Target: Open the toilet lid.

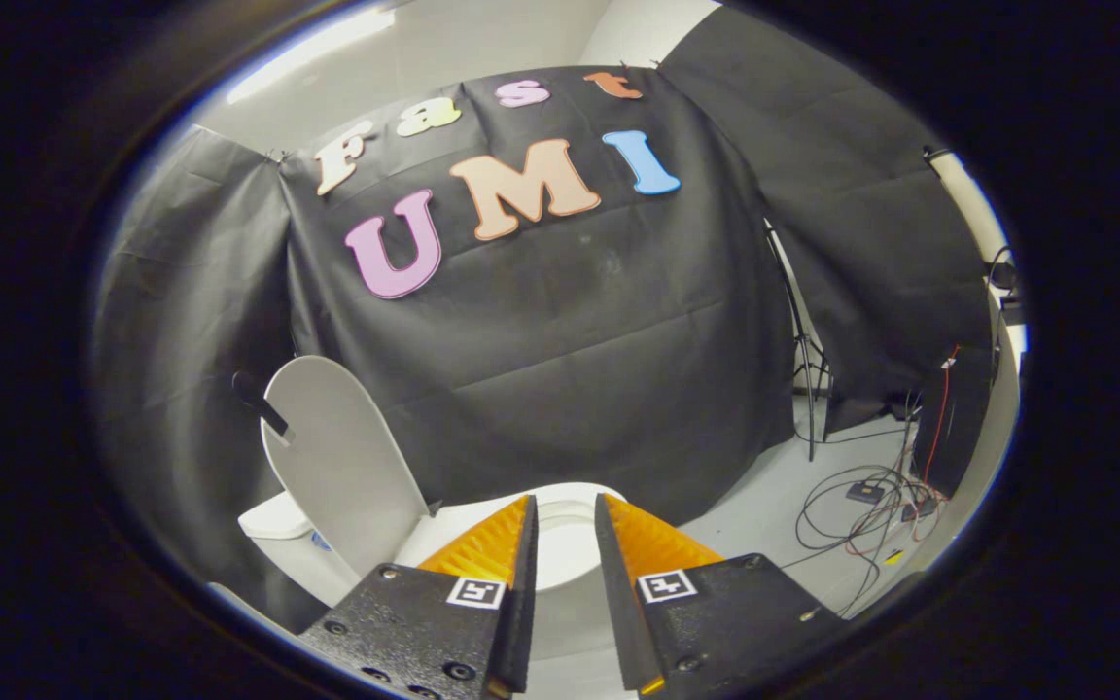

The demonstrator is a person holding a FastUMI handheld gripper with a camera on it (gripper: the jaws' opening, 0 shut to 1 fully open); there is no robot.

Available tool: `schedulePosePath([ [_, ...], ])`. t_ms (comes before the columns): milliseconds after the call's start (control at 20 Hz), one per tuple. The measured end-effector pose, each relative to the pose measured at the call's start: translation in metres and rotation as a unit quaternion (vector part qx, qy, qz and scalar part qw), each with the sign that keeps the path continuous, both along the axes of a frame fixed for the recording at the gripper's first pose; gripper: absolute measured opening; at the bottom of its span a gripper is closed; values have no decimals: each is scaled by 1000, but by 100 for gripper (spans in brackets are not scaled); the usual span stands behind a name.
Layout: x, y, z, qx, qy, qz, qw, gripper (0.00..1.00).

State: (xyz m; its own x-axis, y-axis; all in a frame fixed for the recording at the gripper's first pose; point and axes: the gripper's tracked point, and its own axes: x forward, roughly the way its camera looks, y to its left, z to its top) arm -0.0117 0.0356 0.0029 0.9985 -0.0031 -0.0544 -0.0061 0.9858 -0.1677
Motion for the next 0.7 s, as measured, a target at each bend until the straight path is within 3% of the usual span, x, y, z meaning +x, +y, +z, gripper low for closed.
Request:
schedulePosePath([
  [700, 2, -1, -3, 3, 5, 0, 1000, 35],
])
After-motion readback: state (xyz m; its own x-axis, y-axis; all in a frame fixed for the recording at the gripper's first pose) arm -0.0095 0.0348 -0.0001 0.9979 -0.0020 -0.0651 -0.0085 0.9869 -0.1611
